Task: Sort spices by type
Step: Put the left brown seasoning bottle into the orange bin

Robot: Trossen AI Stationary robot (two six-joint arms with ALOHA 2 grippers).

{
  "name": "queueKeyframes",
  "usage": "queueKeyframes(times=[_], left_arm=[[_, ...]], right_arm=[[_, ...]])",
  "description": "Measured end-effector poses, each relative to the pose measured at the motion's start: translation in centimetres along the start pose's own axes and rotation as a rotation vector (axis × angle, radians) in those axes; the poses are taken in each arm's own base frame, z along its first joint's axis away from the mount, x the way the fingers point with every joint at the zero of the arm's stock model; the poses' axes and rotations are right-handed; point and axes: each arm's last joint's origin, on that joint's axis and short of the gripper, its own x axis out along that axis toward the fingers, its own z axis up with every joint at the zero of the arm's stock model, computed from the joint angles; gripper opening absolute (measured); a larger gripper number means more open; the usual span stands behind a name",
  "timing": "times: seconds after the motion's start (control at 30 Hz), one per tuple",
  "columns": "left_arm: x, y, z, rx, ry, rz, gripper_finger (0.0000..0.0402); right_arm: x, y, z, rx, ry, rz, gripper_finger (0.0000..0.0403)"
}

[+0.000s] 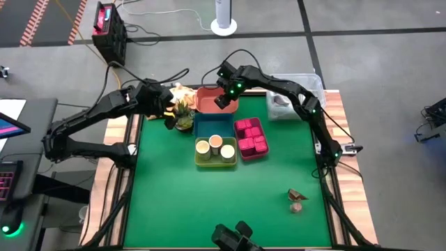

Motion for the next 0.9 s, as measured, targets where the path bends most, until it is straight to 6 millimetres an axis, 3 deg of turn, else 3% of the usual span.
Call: queueKeyframes(times=[0.4, 0.7, 0.9], left_arm=[[0.0, -0.3, 0.1, 0.042, -0.013, -0.033, 0.0261], [-1.7, -0.5, 1.0, 0.146, -0.179, -0.087, 0.0261], [-2.0, -0.3, 0.9, 0.141, -0.181, -0.051, 0.0261]], right_arm=[[-0.1, -0.2, 0.1, 0.034, -0.009, 0.0, 0.0197], [-0.3, -0.9, 0.3, 0.05, -0.019, 0.001, 0.0197], [-1.2, -1.7, 0.8, 0.132, -0.008, 0.063, 0.0197]])
